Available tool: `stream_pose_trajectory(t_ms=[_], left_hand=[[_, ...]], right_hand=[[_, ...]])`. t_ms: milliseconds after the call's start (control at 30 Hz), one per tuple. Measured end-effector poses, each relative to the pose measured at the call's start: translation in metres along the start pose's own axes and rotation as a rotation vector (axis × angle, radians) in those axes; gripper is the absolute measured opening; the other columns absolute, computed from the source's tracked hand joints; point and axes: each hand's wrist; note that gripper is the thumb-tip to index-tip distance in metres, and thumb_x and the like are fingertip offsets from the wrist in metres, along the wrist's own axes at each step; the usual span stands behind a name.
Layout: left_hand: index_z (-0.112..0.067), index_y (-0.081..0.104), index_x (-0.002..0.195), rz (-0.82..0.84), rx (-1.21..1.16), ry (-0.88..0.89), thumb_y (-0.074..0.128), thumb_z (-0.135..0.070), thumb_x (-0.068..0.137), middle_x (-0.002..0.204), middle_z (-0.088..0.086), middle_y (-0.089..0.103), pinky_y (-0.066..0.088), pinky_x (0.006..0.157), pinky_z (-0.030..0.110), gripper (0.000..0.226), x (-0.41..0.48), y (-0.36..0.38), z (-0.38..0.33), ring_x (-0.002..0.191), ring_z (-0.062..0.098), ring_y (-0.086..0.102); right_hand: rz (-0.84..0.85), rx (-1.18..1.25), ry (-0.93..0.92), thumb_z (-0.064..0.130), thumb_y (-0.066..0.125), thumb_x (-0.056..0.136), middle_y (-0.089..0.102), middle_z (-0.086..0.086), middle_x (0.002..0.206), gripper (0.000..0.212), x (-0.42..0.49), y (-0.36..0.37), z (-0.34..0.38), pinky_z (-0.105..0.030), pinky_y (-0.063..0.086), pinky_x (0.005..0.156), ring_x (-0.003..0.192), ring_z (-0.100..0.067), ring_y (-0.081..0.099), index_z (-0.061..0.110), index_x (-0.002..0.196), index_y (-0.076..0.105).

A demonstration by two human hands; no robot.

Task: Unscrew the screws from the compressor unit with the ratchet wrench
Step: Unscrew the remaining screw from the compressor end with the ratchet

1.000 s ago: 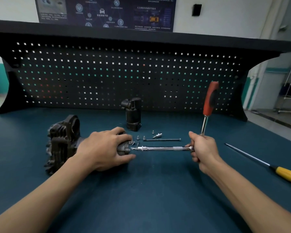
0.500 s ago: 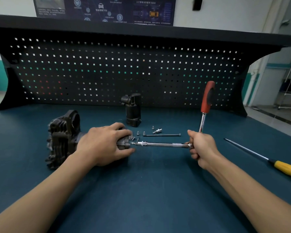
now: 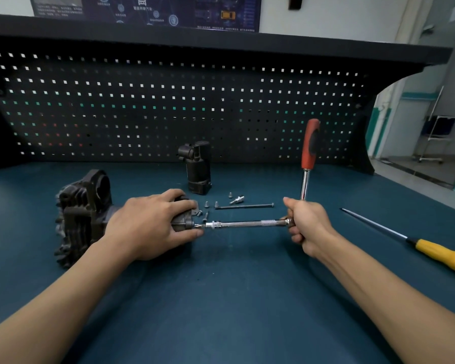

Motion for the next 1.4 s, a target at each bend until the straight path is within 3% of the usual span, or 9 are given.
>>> stream_pose_trajectory(t_ms=[1400], left_hand=[[-0.052, 0.041, 0.135, -0.020, 0.016, 0.033, 0.004, -0.098, 0.069, 0.141, -0.026, 0.042, 0.041, 0.068, 0.032, 0.088, -0.0003, 0.0025, 0.0018, 0.110, 0.013, 0.061]], right_hand=[[-0.023, -0.001, 0.017, 0.027, 0.056, 0.098, 0.039, 0.001, 0.058, 0.032, -0.0048, -0.0008, 0.0012, -0.022, 0.022, 0.033, 0.036, -0.008, 0.029, 0.017, 0.071, 0.044]])
Point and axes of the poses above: each hand's wrist, its own x-axis towards the middle knuckle, its own y-axis out of the palm, z = x × y
